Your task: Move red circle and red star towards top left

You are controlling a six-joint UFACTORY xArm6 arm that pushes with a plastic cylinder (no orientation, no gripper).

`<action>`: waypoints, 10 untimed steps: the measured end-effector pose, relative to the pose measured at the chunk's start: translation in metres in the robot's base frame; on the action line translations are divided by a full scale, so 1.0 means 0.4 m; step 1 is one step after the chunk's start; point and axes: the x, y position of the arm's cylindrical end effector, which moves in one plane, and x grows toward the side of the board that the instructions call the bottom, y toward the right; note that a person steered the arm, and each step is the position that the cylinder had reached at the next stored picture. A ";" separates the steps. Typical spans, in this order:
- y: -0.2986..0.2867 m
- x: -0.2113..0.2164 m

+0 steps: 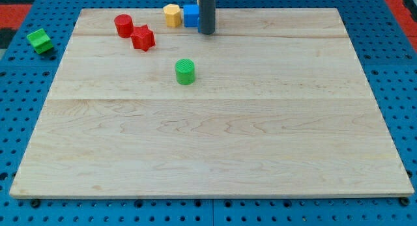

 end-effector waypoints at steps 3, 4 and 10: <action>0.013 0.029; 0.013 0.033; -0.128 0.027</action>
